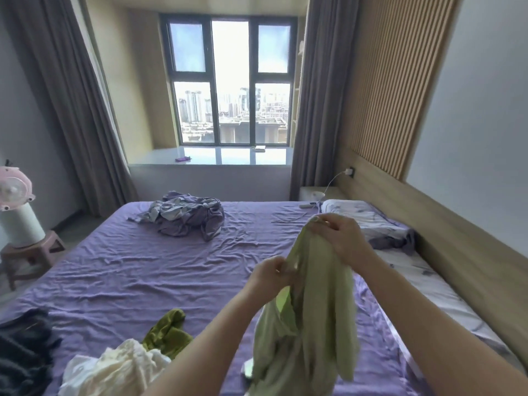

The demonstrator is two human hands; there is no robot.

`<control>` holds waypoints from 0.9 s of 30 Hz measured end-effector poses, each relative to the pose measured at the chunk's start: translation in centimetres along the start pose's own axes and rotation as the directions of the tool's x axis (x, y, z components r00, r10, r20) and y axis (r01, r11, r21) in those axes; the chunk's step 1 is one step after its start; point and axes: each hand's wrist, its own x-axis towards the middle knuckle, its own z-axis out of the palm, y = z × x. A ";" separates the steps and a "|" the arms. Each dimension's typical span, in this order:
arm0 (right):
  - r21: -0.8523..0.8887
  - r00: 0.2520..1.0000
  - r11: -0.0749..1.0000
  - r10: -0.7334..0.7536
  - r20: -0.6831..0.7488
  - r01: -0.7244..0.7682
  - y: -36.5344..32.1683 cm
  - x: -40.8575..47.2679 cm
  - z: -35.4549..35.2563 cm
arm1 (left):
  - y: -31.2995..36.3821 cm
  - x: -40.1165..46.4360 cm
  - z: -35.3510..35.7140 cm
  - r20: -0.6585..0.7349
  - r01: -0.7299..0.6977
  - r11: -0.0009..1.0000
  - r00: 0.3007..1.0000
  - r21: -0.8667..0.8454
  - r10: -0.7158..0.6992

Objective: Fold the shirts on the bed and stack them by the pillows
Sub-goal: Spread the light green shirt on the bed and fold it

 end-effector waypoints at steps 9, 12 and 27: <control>0.125 0.983 0.991 -0.025 -0.183 0.049 -3.1 -0.9 -6.5 | 1.7 -2.9 1.0 0.247 0.126 0.966 0.967 -0.225 -0.068; 0.128 0.969 0.991 -0.010 -0.246 0.043 -2.3 -1.4 -8.6 | 2.0 -2.9 1.1 0.147 0.079 0.986 0.988 -0.149 -0.057; 0.214 0.976 0.968 0.162 -0.147 -0.129 2.7 -3.4 -11.9 | 7.2 -2.0 -4.4 0.212 0.139 0.939 0.975 -0.315 -0.073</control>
